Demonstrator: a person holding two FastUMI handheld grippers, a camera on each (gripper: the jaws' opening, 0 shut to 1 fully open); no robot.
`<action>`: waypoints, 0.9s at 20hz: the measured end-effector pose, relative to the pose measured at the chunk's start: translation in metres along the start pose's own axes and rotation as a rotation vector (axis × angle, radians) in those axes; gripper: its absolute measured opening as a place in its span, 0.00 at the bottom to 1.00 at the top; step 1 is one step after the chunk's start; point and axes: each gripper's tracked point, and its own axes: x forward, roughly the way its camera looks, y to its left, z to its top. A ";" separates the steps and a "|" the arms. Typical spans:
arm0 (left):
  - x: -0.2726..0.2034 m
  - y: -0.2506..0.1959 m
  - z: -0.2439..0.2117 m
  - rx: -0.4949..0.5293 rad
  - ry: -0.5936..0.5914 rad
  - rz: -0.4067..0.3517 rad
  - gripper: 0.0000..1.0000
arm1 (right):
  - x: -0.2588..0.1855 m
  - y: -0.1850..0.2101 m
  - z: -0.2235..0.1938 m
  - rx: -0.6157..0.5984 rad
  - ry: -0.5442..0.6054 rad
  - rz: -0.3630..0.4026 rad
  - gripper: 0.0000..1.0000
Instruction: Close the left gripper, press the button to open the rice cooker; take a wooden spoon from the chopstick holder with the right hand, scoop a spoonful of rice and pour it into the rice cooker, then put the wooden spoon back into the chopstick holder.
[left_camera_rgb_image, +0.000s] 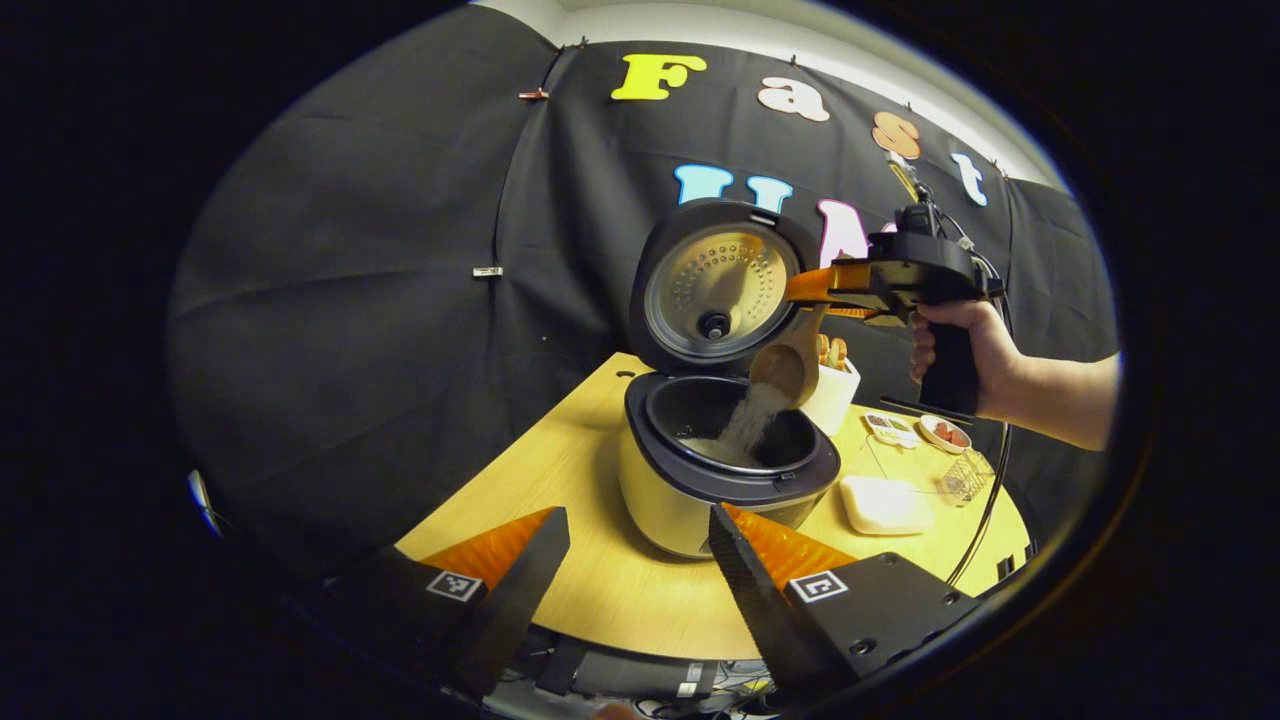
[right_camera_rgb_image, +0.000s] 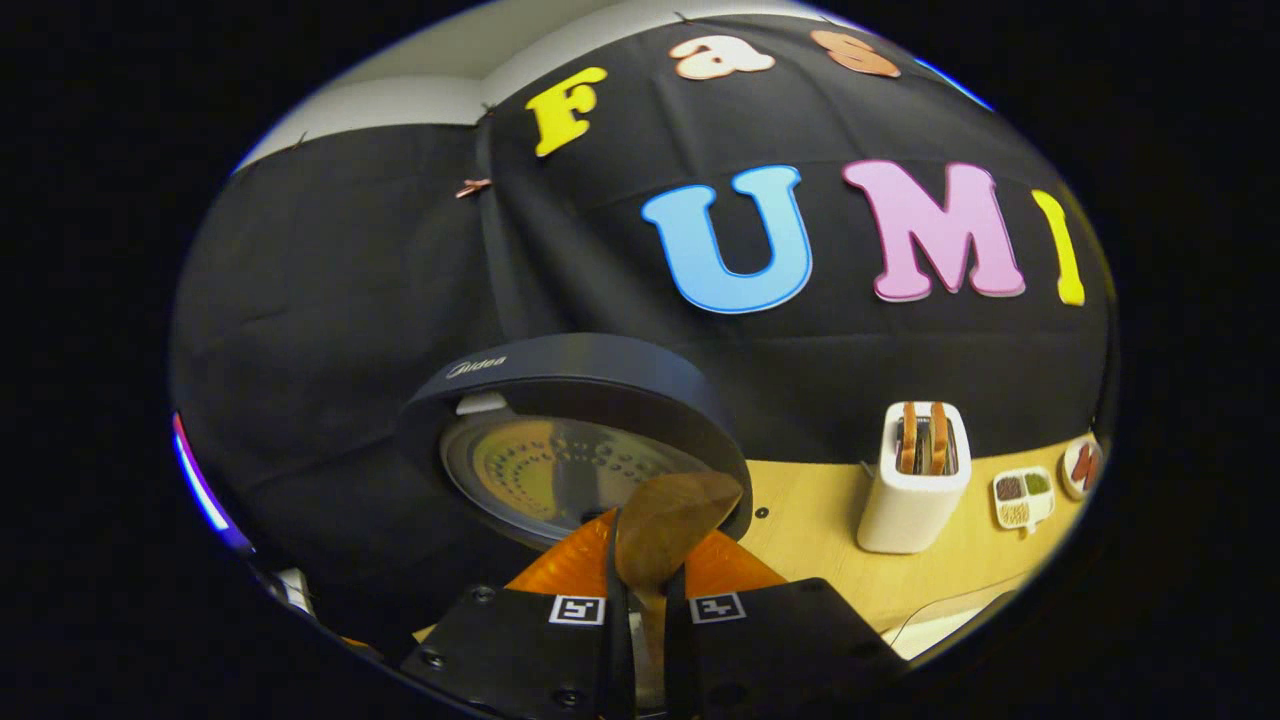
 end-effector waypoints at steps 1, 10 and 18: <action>0.000 0.000 0.001 0.002 0.002 -0.002 0.92 | 0.001 0.004 -0.004 -0.042 0.003 0.015 0.16; 0.001 0.003 0.006 0.003 -0.007 0.021 0.92 | -0.001 0.032 -0.044 -0.301 0.066 0.136 0.16; 0.000 -0.003 0.009 -0.004 -0.014 0.029 0.96 | -0.007 0.017 -0.021 -0.074 0.052 0.085 0.16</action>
